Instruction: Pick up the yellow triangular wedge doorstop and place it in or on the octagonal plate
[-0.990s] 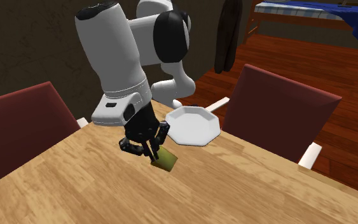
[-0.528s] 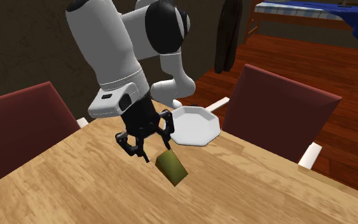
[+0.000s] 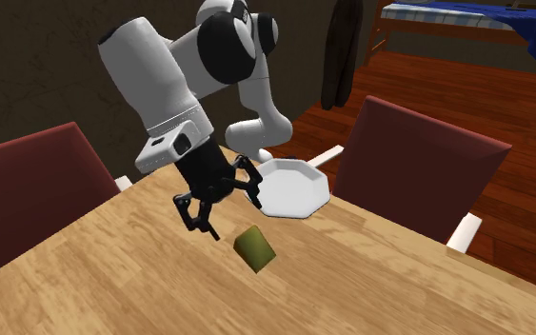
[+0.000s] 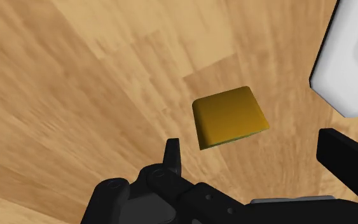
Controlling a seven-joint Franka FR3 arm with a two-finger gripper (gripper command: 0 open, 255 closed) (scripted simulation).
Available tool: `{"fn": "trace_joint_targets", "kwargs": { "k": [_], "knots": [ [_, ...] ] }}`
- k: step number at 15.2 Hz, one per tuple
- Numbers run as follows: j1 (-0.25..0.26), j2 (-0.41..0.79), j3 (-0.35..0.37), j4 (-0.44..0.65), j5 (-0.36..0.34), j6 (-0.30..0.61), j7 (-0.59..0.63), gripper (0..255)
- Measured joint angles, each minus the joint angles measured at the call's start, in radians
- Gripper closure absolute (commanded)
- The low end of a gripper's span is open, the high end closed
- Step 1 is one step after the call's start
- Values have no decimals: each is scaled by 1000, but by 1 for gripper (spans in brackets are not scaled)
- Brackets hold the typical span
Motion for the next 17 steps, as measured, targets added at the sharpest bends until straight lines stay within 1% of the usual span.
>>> {"fn": "trace_joint_targets", "kwargs": {
  "k": [3,8,9,17],
  "knots": [
    [5,7,4,-19,7,27,-3,0],
    [5,7,6,-23,8,32,-2,0],
    [5,7,6,-23,8,32,-2,255],
    [8,7,7,-8,13,32,-2,255]
  ]
}}
